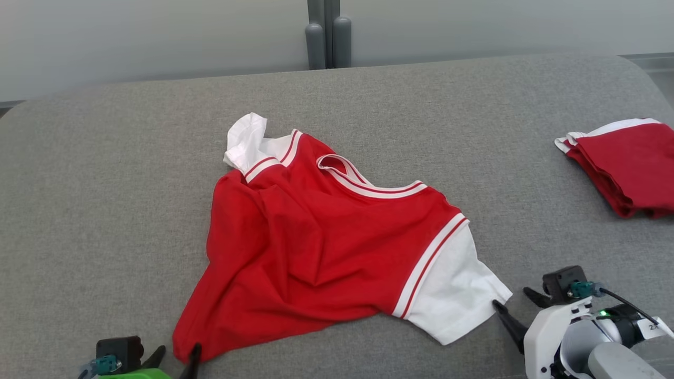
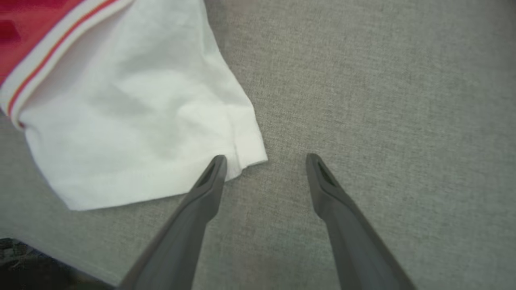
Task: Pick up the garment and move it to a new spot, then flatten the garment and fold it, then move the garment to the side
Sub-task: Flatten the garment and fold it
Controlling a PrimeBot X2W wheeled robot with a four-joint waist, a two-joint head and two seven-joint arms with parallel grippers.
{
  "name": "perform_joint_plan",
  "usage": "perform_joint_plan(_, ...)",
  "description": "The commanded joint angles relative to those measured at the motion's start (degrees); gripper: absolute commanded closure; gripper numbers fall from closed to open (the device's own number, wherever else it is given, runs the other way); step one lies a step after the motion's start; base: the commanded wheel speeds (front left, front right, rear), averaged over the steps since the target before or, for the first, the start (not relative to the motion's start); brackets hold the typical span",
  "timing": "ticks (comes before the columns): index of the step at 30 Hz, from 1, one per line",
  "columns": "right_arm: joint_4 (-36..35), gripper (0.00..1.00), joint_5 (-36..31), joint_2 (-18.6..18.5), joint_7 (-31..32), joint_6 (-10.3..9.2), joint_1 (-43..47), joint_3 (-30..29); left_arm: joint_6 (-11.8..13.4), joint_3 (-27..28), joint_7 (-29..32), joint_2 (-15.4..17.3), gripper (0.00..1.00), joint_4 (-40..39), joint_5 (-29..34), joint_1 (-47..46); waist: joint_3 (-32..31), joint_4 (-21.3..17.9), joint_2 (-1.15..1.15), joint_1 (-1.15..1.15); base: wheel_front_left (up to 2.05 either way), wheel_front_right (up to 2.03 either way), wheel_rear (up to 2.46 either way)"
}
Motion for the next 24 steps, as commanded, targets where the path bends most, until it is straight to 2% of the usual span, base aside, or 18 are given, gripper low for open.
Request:
perform_joint_plan(1,0.8,0.0,1.2,0.1,0.1,-0.06,-1.1,1.2,0.2,-0.1,0.0,-0.2,0.0,0.4,-0.6,-1.2,0.3,0.0,0.0,0.0,0.0,0.0,0.0)
perform_joint_plan(8,3.5,0.0,5.1,0.3,-0.3,-0.05,-4.1,6.2,0.0,-2.9,0.3,0.2,0.0,2.2,-2.8,-2.9,1.1,-0.2,0.0,0.0,0.0,0.0,0.0)
perform_joint_plan(9,4.1,0.0,5.9,0.4,-0.2,-0.04,-4.5,7.0,0.0,-3.5,0.8,0.4,0.18,2.8,-3.3,-3.0,1.1,-0.2,0.0,0.0,0.0,0.0,0.0)
perform_joint_plan(10,4.5,0.0,6.7,0.3,0.2,-0.03,-4.7,7.9,0.0,-4.4,1.6,0.6,0.57,3.5,-3.7,-2.9,1.1,-0.2,0.0,0.0,0.0,0.0,0.0)
perform_joint_plan(11,4.7,0.19,7.3,0.2,0.2,-0.02,-5.0,8.9,0.0,-5.5,2.3,0.5,0.8,3.6,-4.4,-2.7,1.1,-0.3,0.0,0.0,0.0,0.0,0.0)
perform_joint_plan(12,4.6,1.0,9.3,0.0,-0.8,-0.01,-5.5,10.5,0.0,-6.5,2.7,0.7,1.0,3.6,-6.1,-2.6,1.0,-0.4,0.0,0.0,0.0,0.0,0.0)
perform_joint_plan(14,3.3,1.0,13.8,0.2,-2.2,-0.02,-5.7,10.7,0.0,-7.1,3.3,1.7,1.0,3.2,-7.1,-2.2,1.0,-0.6,0.0,0.0,0.0,0.0,0.0)
perform_joint_plan(17,0.6,1.0,20.5,-1.5,-4.2,-0.06,-6.4,9.7,0.0,-6.9,4.3,2.3,1.0,0.1,-10.7,-1.5,0.9,-0.9,0.0,0.0,0.0,0.0,0.0)
perform_joint_plan(22,-7.3,1.0,31.6,-5.5,-6.6,-0.05,-7.3,5.0,0.0,-3.4,4.8,6.0,1.0,-12.8,-16.0,-1.1,1.7,-1.7,0.0,0.0,0.0,0.0,0.0)
perform_joint_plan(24,-11.9,1.0,35.7,-7.6,-7.0,-0.03,-7.7,2.3,0.1,-1.7,6.0,6.3,1.0,-19.9,-18.6,-1.7,3.0,-1.9,0.0,0.0,0.0,0.0,0.0)
